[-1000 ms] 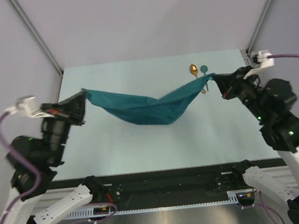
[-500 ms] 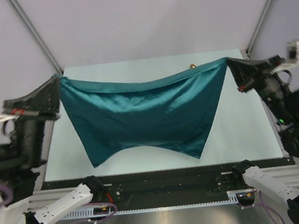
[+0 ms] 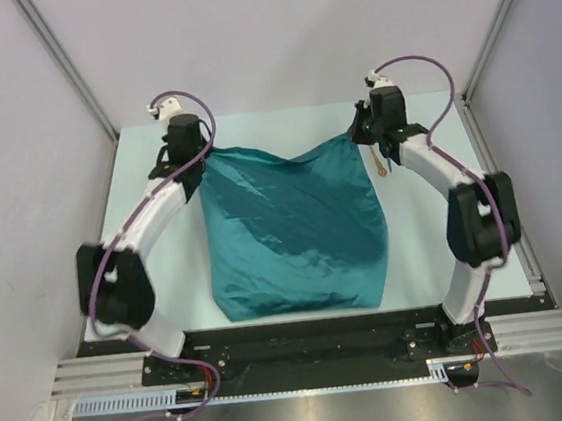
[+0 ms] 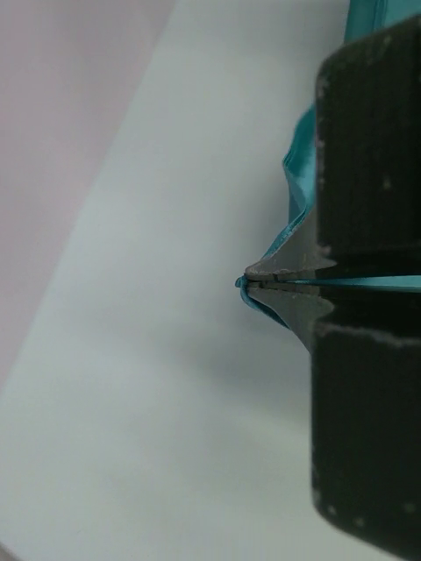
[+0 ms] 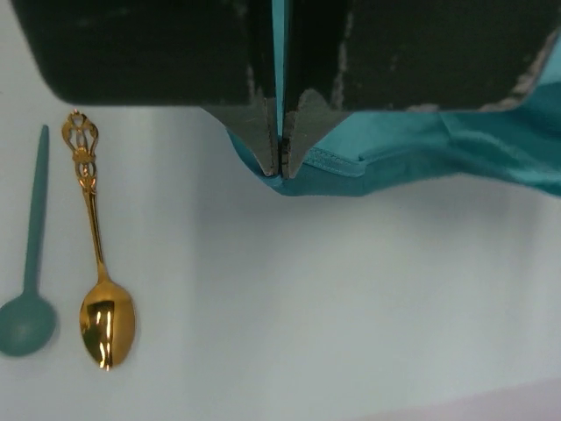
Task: Fold the napkin into a case and place the utensils inside
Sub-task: Flatten out the crumpled napkin at the center of the board, then pick up the flattened napkin from the center of the board.
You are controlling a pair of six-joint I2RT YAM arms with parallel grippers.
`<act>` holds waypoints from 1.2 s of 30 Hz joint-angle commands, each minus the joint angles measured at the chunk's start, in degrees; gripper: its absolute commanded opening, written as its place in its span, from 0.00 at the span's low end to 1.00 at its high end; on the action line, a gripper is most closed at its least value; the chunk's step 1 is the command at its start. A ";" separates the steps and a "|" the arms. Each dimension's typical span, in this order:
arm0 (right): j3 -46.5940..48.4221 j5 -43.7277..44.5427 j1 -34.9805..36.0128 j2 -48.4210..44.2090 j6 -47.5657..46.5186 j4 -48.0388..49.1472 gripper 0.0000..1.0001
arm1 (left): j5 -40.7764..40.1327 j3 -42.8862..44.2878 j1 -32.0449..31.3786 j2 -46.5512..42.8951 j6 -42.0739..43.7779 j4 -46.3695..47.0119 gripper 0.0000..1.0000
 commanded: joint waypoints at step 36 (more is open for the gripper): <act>5.09 7.04 -1.05 5.06 6.87 -21.26 1.00 | 10.94 -5.35 -0.13 0.08 -11.54 -16.13 0.86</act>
